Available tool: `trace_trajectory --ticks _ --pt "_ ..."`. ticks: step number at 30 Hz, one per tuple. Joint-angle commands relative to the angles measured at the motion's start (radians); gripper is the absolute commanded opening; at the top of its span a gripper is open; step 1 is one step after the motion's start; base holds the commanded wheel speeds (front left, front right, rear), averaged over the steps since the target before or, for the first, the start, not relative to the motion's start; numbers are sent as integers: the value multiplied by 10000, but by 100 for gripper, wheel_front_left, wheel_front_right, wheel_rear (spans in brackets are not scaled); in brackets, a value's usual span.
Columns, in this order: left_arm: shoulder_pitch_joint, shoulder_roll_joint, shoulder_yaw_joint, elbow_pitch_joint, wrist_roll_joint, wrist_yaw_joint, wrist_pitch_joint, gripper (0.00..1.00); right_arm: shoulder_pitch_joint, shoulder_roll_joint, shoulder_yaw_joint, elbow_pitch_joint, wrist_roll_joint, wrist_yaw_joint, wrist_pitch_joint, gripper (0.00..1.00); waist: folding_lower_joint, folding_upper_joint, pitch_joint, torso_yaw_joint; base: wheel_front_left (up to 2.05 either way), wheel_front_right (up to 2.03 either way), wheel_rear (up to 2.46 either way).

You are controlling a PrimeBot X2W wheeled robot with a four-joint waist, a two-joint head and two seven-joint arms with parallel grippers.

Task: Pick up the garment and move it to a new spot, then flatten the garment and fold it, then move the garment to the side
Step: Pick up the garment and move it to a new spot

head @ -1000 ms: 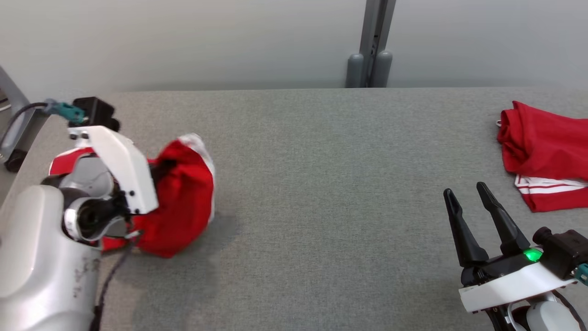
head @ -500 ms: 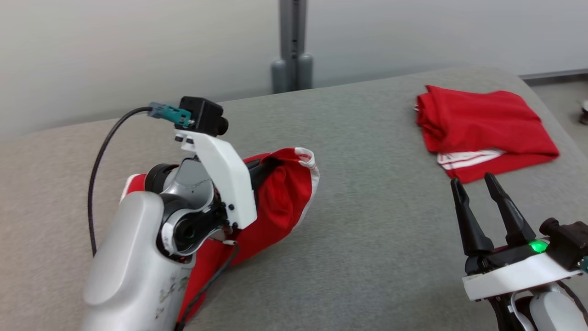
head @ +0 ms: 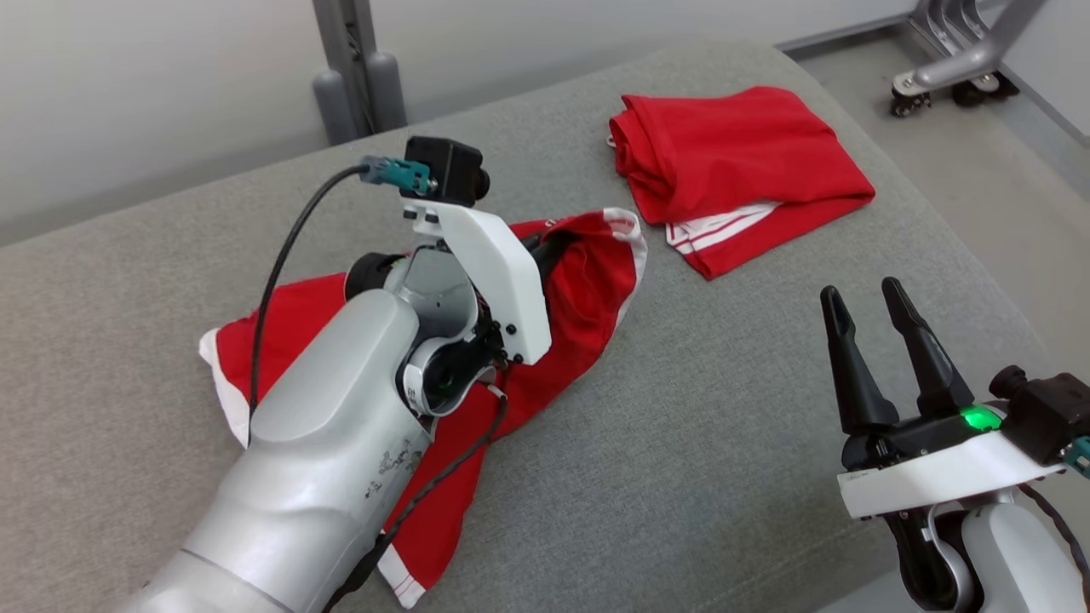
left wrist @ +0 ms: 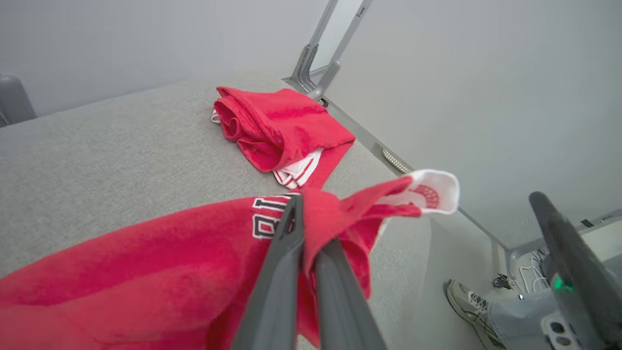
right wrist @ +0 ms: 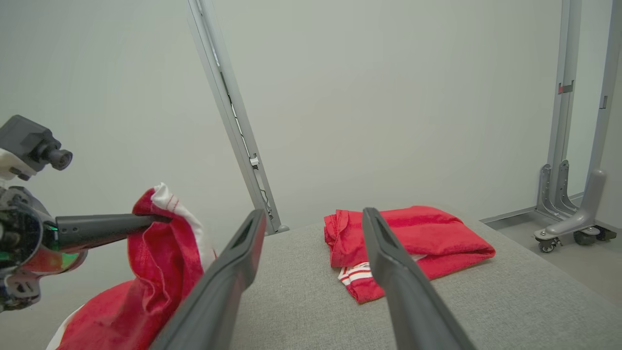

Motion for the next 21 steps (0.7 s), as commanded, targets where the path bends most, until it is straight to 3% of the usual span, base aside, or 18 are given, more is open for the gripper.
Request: trace_trajectory --ticks 1,3,4,5,6,15,19,21 --pt "-273 85 -277 270 -322 -104 -248 0 -118 0 -16 19 49 4 -39 100 0 0 265 -217 0 0 0" --pt "-463 66 -723 651 -900 -175 -781 0 -141 9 -46 33 62 4 -41 100 0 0 326 -201 0 0 0" --pt "-525 66 -908 821 -1199 -214 -1036 25 -159 10 -53 34 57 6 -39 100 0 0 352 -173 0 0 0" --pt "-564 74 -1117 989 -1486 -238 -1225 91 -183 -5 -52 34 57 6 -41 100 0 0 375 -130 0 0 0" --pt "-646 77 -1327 1151 -1674 -258 -1375 100 -204 -32 -64 26 48 6 -41 100 0 0 391 -67 0 0 0" --pt "-1469 135 -2110 1543 -2240 -844 -2777 100 140 -371 -580 -153 -157 6 -39 100 0 0 96 1045 0 0 0" --pt "-1401 845 -1867 1025 -2091 -927 -3355 100 328 -483 -768 -274 -231 6 -39 100 0 0 -190 1456 0 0 0" --pt "-1015 1328 -1663 584 -1930 -751 -3888 100 489 -504 -784 -309 -270 4 -39 100 0 0 -346 1597 0 0 0"
